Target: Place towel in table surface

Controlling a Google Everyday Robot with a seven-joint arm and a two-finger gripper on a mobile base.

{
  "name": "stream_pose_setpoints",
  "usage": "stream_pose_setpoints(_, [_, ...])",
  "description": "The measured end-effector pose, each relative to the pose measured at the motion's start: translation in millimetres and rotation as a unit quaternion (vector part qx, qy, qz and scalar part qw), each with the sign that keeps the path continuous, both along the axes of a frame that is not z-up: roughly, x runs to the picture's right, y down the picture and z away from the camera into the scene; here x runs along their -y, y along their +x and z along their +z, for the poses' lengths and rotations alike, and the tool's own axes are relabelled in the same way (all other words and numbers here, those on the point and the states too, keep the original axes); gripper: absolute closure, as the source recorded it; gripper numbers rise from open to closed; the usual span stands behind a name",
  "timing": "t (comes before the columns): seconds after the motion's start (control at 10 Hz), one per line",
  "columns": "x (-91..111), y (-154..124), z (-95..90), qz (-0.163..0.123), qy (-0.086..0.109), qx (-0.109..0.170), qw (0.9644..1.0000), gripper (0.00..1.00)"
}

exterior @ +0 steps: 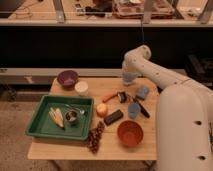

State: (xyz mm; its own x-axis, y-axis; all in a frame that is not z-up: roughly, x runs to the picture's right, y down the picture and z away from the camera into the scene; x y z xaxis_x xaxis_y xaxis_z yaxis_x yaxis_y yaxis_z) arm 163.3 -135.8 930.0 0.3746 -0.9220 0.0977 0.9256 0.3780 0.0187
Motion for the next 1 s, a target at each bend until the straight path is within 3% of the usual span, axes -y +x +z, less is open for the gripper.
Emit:
stream_pose_setpoints(0.4, [14.7,41.1,-20.6,0.019,0.025,-0.014,0.9994,1.0])
stream_pose_setpoints(0.7, [23.6,52.0,-24.6,0.031,0.036,-0.022,0.9986,1.0])
stream_pose_setpoints(0.9, [30.4,59.0,-27.1,0.04,0.04,-0.021,0.9982,1.0])
stream_pose_setpoints(1.0, [34.8,61.6,-31.0,0.049,0.039,-0.003,0.998,1.0])
